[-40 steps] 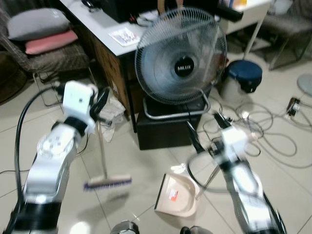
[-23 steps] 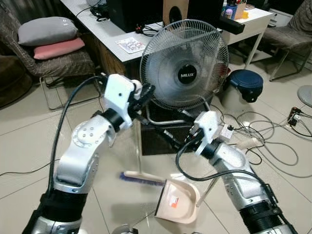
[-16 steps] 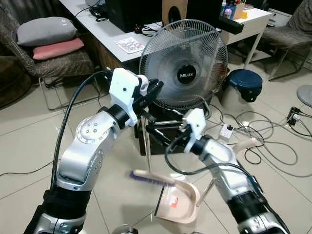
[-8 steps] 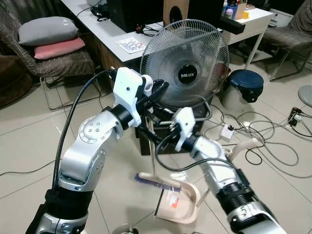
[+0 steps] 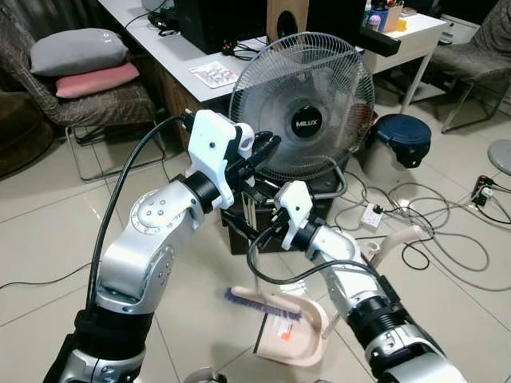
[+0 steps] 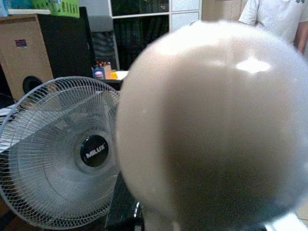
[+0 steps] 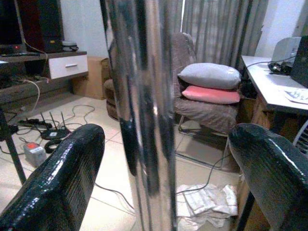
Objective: Sweep floor
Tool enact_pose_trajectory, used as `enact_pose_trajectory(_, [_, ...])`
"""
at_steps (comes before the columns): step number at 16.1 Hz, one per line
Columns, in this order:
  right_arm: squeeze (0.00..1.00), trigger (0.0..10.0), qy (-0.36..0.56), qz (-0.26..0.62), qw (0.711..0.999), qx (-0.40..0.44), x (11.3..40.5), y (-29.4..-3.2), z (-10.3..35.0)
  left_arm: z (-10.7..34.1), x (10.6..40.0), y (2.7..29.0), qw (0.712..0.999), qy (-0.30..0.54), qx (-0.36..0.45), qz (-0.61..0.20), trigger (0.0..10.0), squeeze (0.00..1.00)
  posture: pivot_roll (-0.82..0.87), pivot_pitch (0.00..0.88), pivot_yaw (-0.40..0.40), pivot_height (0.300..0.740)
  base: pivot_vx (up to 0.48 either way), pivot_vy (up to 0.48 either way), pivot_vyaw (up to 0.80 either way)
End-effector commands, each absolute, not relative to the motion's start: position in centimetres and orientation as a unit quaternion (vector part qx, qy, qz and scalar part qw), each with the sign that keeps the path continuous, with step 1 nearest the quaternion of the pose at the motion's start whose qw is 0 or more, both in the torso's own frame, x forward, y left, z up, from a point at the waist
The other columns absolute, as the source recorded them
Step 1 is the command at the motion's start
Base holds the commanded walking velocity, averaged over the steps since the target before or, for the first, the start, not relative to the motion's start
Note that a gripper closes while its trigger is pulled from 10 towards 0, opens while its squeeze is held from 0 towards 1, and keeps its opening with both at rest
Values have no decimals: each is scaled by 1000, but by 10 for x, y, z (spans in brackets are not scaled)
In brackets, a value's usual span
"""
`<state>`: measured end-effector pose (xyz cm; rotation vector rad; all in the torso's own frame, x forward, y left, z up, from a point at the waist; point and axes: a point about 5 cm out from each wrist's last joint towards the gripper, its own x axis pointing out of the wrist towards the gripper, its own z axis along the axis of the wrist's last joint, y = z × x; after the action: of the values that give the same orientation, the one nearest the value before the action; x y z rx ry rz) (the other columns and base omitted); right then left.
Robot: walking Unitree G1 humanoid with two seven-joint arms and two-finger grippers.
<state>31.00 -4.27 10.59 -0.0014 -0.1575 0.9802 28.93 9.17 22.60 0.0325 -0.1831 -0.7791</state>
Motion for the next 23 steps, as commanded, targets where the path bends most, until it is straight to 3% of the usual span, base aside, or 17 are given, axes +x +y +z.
enact_pose_trajectory(1, [0, 4314, -88, 474, 876, -6, 313, -42, 112, 242, 285, 87, 910, -122, 21, -396, 10000, 0, -16, 1, 45, 740, 0, 0, 0])
enact_pose_trajectory(2, [0, 2157, -90, 476, 875, -5, 313, -41, 112, 243, 285, 86, 909, -121, 18, -399, 10000, 0, -16, 0, 44, 740, 0, 0, 0])
enact_pose_trajectory(7, [0, 2275, -98, 480, 872, -8, 315, -39, 113, 243, 283, 84, 905, -114, 5, -410, 10000, 0, -16, 0, 43, 740, 0, 0, 0])
enact_pose_trajectory(16, [0, 0, -99, 488, 867, -10, 314, -38, 111, 243, 282, 83, 903, -108, -3, -416, 10000, 0, -17, 0, 41, 740, 0, 0, 0])
enact_pose_trajectory(23, [0, 0, -103, 490, 865, -10, 313, -39, 111, 243, 282, 83, 902, -107, -2, -418, 10000, 0, -18, 0, 40, 740, 0, 0, 0])
